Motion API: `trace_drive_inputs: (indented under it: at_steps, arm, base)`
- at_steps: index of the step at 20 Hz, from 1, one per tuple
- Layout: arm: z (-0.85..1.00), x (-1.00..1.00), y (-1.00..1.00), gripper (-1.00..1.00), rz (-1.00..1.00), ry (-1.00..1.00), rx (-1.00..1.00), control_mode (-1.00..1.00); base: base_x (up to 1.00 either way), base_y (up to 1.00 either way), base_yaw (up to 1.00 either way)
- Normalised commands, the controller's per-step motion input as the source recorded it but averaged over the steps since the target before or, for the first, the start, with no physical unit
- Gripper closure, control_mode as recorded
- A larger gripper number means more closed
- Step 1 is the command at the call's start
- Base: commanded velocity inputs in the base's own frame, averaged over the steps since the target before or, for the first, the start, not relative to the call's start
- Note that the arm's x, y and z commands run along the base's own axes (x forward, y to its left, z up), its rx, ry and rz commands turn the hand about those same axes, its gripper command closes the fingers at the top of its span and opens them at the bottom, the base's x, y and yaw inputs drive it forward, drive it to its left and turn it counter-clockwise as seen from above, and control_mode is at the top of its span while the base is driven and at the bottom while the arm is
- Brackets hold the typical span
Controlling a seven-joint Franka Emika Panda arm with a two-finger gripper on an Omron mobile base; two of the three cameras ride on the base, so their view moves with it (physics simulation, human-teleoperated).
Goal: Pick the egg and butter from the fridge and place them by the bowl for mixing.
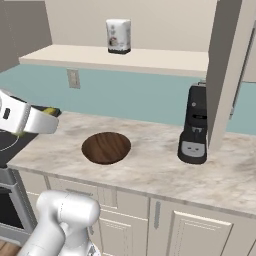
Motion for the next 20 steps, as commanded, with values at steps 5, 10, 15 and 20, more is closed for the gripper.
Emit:
trace_drive_inputs:
  at_steps: [5, 10, 15, 20]
  arm:
    - [-0.06, 0.0, 0.0, 1.0, 0.0, 0.0, 0.0, -1.0]
    - [-0.22, 0.0, 0.0, 1.0, 0.0, 0.01, 0.0, -1.0]
    - [-0.39, 0.06, -0.22, 1.0, 0.0, 0.07, 0.02, -1.0]
    - [-0.47, 0.28, -0.65, 1.0, 0.0, 0.27, 0.13, -1.0]
  base:
    - [0.0, 0.0, 0.0]
    - [0.0, 0.0, 0.0]
    - [0.0, 0.0, 0.0]
    - [0.0, 0.0, 0.0]
